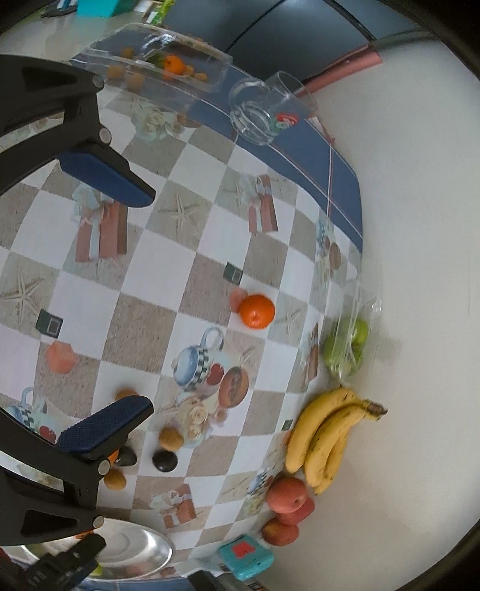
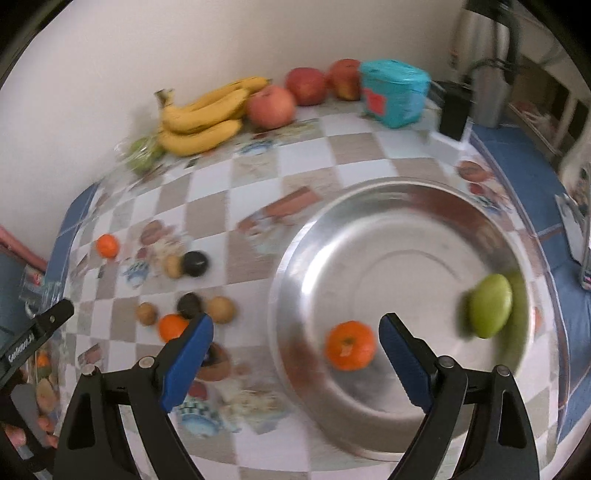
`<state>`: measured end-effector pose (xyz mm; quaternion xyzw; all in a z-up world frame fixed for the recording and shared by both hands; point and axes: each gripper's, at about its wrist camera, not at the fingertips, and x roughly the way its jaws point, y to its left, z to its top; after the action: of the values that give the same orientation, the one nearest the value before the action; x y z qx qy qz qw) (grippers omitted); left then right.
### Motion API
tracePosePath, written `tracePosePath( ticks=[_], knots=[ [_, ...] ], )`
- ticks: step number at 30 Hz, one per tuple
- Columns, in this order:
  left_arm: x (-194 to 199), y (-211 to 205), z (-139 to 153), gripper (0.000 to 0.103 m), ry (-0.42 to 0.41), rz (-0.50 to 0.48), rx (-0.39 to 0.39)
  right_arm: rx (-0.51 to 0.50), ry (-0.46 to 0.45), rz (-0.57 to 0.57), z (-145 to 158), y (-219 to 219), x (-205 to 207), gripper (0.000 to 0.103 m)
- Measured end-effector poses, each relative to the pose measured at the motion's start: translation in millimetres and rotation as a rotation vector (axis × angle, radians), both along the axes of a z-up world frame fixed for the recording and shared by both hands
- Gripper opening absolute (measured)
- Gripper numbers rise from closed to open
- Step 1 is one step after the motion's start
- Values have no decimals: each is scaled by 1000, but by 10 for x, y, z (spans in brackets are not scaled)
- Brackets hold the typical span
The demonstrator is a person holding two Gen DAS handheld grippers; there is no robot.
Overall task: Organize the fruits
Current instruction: 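Move both tools back toward the fruits on the tablecloth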
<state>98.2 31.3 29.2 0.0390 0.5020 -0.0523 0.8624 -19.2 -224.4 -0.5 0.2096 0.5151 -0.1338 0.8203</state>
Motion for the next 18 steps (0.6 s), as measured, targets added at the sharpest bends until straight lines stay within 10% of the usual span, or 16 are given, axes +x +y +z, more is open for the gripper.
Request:
tracePosePath(
  ticks=[18],
  knots=[
    [69,-99,-214,103,104,-1,-50,81,12,165,-220,604,370,91]
  ],
)
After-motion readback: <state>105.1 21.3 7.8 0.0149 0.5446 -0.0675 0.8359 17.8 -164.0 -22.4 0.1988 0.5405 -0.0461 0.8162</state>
